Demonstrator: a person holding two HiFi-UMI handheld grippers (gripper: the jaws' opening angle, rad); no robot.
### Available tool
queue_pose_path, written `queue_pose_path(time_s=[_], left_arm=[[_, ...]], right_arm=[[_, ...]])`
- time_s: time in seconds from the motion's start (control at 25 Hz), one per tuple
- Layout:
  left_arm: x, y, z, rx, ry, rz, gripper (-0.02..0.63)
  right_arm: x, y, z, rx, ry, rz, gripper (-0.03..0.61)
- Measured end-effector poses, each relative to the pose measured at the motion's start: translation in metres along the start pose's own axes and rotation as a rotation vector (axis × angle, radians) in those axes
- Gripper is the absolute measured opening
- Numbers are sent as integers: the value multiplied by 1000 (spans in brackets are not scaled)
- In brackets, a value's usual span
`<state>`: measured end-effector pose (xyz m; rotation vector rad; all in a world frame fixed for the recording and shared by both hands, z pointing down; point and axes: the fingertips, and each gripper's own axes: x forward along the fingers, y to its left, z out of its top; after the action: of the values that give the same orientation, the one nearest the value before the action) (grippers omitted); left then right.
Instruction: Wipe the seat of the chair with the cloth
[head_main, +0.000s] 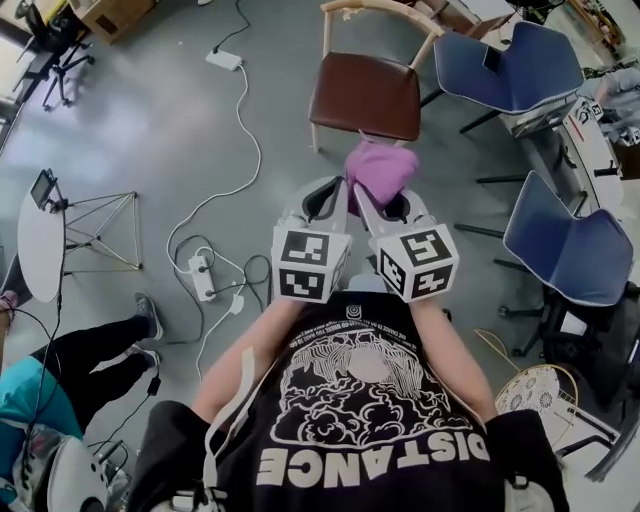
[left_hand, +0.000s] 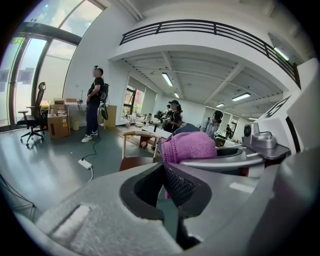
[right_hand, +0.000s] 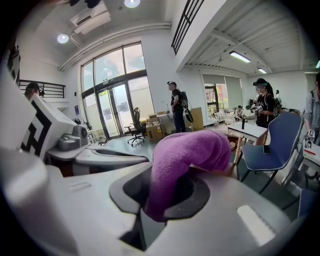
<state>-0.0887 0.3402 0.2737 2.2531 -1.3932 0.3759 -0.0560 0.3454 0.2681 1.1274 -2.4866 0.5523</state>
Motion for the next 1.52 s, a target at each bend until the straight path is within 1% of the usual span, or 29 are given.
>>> queue_pose_path(time_s=[0.24,0.52,0.8,0.96,1.28,1.4,1.52], left_arm=[[12,8,2,-15,13,-19,2],[40,14,11,-23,19,8,2],[87,35,32,-66,15,91,3],[127,41,44,-109,42,111,3],[187,38,72,-120,65,156,3],[202,39,80,-119,69,173,3],[211,40,86,-136,59,192,2]], right_arm=[[13,-7,5,6,9,-7,63],[30,-31,8,18,22,19,63],[69,-71,26,5,45,109,63],[91,-105,43,3,59,155,63],[111,-168,61,29,66,215,63],[118,-185,64,36,69,230,63],[122,-193,64,51,72,245,63]])
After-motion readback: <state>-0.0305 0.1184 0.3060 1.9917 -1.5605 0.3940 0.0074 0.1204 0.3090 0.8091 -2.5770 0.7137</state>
